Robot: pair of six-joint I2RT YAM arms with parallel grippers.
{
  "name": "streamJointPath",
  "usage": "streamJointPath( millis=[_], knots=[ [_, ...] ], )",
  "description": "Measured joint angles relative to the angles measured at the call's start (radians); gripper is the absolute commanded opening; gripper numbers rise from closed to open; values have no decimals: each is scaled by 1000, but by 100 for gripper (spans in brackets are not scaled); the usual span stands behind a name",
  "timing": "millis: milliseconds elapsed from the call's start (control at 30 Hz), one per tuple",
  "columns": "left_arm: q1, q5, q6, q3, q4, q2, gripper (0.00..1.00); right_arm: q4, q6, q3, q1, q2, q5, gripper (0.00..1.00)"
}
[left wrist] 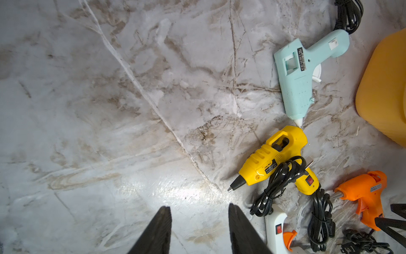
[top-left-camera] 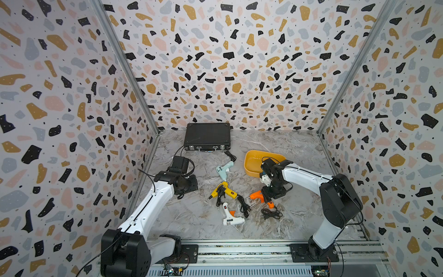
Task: Put the hot melt glue gun into the storage box
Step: Pick up the hot melt adhesive gun from the center of the board.
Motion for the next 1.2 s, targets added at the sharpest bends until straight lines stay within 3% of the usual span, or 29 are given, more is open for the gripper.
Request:
streamJointPath(
  millis=[300, 567, 633, 900, 1200],
  knots=[
    [-1, 0, 8, 16, -7, 1, 47, 0, -23, 2, 8, 62, 15, 45],
    [-11, 64, 19, 26, -2, 1, 47, -16, -34, 11, 55, 50, 51, 5],
    [-19, 89, 19, 27, -1, 1, 47, -31, -43, 15, 63, 27, 58, 0],
    [-45, 317, -20, 34, 86, -2, 48, -113, -110, 69, 77, -192, 39, 0],
    [-124, 612, -194, 37, 346, 18, 48, -108, -240, 84, 82, -321, -126, 0]
  ],
)
